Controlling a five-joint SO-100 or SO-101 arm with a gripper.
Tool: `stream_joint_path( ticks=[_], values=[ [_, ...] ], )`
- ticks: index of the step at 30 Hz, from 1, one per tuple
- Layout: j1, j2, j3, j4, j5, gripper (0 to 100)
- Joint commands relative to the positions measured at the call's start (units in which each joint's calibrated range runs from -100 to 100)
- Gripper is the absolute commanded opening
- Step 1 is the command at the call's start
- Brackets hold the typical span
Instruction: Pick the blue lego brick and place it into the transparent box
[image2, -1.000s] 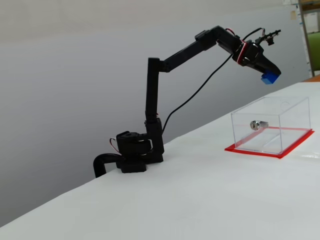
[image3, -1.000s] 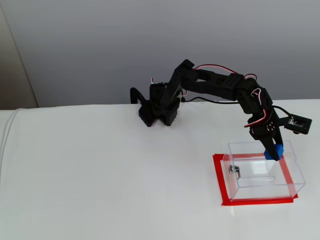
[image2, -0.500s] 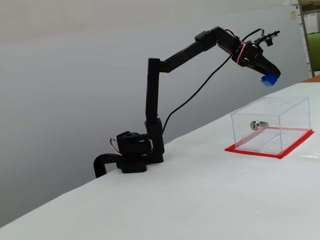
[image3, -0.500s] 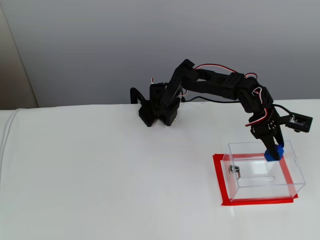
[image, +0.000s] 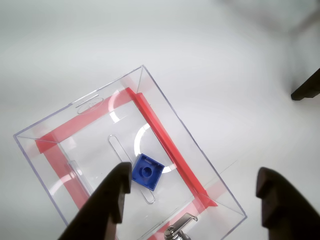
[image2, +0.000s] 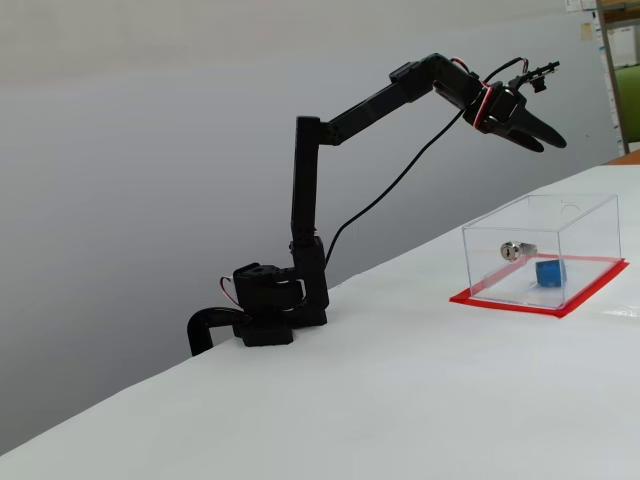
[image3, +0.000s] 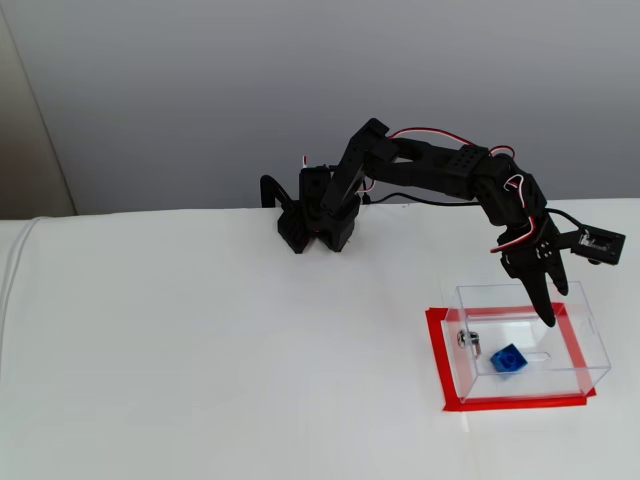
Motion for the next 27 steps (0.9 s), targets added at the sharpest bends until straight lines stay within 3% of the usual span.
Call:
stream_joint_path(
  ticks=[1, 12, 21, 27],
  values=[
    [0.2, -0.6, -0.4, -0.8, 0.3, 28],
    [0.7, -0.9, -0.4, -0.9, 0.3, 27],
    [1.0, -1.3, -1.1, -0.9, 0.4, 2],
    [2.0, -1.5, -1.1, -0.8, 0.4, 1]
  ],
)
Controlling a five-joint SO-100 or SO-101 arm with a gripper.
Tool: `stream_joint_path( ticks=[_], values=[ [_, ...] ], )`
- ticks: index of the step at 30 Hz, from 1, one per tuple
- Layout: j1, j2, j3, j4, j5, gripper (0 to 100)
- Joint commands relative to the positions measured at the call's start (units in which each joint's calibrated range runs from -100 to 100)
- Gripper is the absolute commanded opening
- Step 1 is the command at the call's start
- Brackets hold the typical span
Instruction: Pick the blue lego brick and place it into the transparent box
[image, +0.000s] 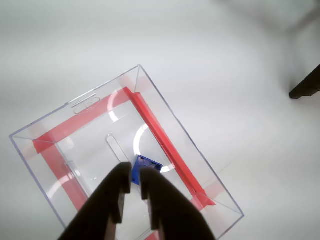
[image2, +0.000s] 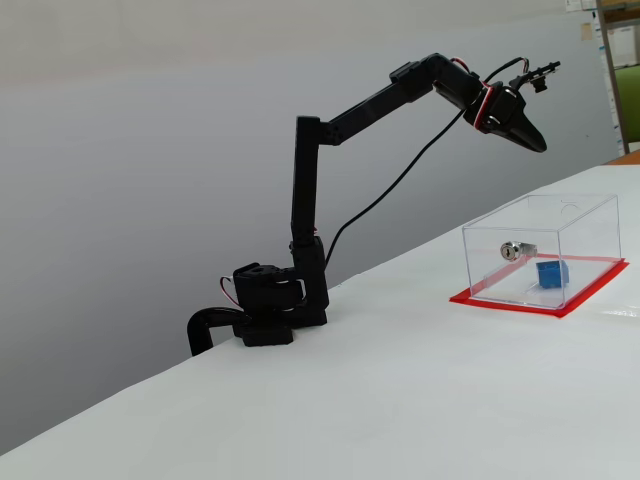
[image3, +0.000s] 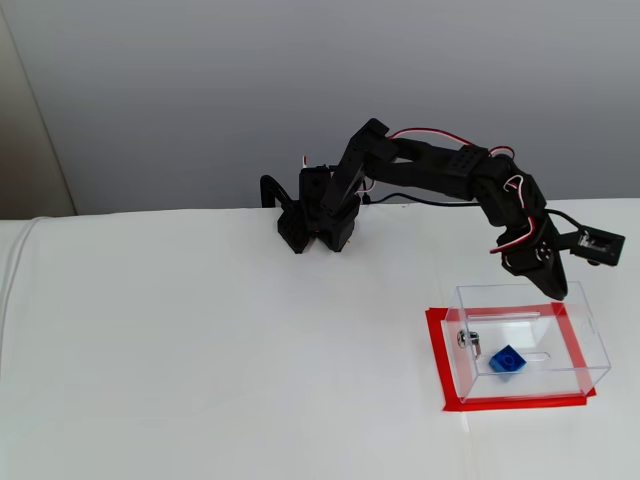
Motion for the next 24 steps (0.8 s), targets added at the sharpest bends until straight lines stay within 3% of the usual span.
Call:
stream_joint_path(
  ticks=[1, 10, 24],
  values=[
    [1.8, -1.5, -1.1, -0.8, 0.4, 1],
    [7.8, -6.7, 2.8, -0.1, 0.7, 1],
    [26.9, -38.4, 40.1, -0.8, 0.4, 1]
  ],
)
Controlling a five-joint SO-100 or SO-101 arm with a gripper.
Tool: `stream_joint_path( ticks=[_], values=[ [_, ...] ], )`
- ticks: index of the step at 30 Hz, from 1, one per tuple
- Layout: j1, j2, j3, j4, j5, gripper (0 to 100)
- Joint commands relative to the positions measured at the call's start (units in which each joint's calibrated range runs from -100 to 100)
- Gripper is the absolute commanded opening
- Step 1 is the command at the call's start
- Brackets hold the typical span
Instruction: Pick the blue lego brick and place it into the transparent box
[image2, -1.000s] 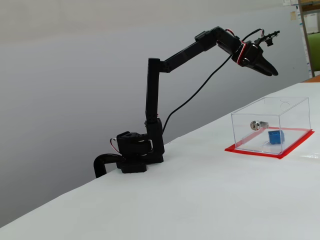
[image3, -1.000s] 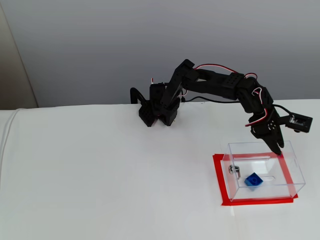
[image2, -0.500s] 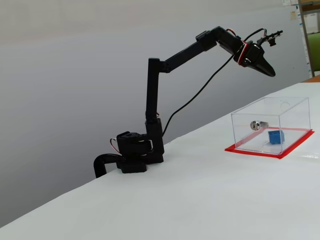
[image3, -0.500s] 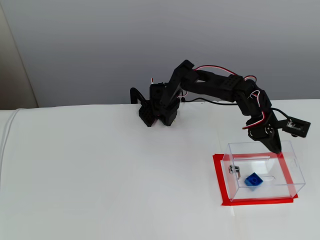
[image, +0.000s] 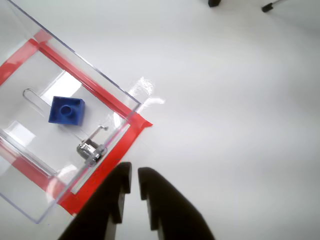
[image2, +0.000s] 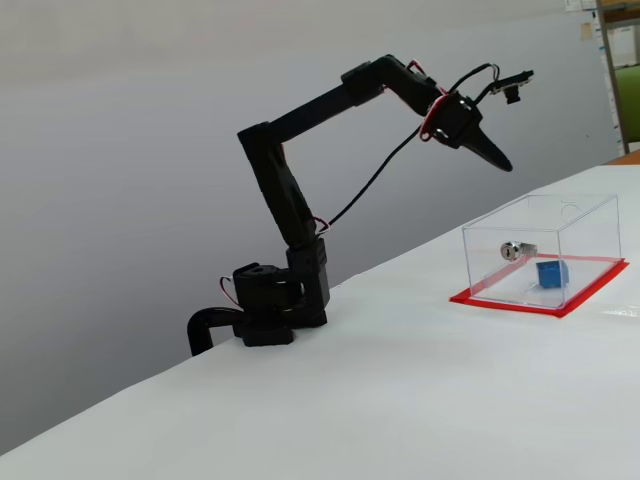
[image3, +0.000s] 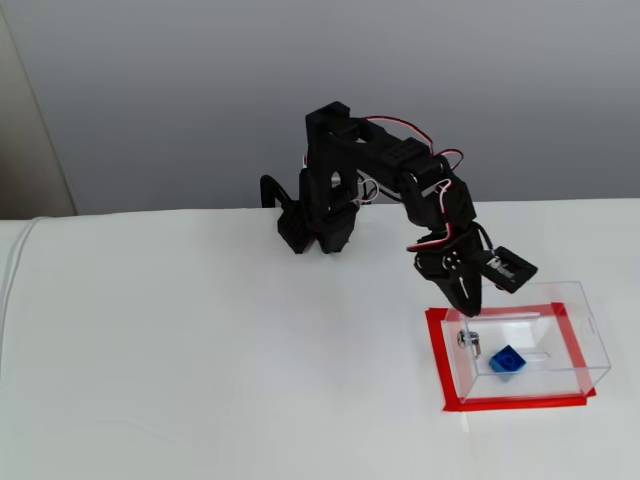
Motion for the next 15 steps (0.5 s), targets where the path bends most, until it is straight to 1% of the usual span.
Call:
stream_joint_path(
  ticks=[1, 7, 15],
  values=[
    [5.3, -11.3, 8.1, -0.8, 0.4, 1],
    [13.5, -24.5, 23.1, -0.9, 0.3, 1],
    [25.5, -42.2, 39.3, -0.9, 0.3, 1]
  ],
)
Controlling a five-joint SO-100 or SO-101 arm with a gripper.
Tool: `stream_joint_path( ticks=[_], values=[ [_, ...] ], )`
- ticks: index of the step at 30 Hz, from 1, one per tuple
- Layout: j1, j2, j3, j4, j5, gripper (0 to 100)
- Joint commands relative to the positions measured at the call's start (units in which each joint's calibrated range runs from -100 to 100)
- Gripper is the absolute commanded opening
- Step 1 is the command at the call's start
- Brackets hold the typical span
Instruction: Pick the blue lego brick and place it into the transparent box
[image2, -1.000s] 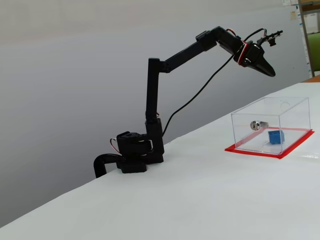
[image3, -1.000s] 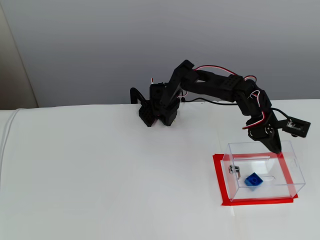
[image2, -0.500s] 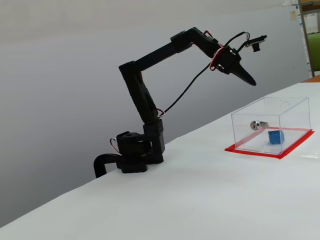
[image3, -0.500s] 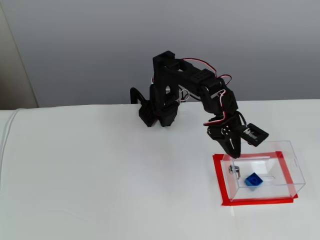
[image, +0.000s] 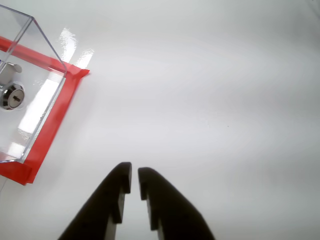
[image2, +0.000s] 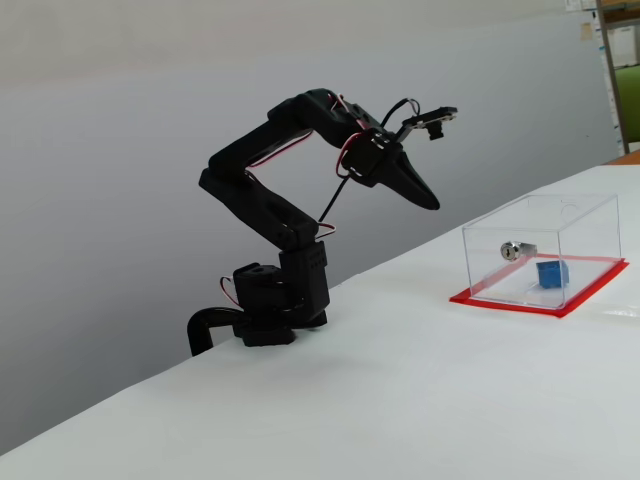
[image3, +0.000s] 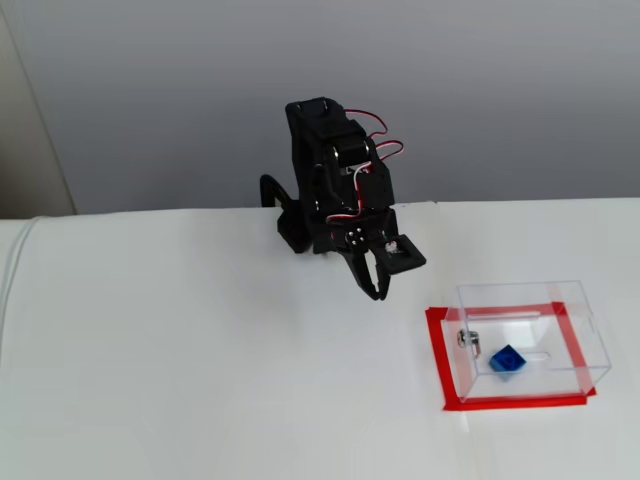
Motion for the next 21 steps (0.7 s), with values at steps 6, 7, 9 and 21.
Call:
stream_joint_path(
  ticks=[6, 7, 9, 21],
  values=[
    [13.5, -21.1, 19.9, -6.2, 0.2, 1],
    [15.1, -24.3, 24.1, -8.2, 0.1, 1],
    [16.8, -28.3, 29.3, -10.6, -1.2, 1],
    [19.0, -47.2, 58.3, -18.3, -7.1, 2]
  ],
)
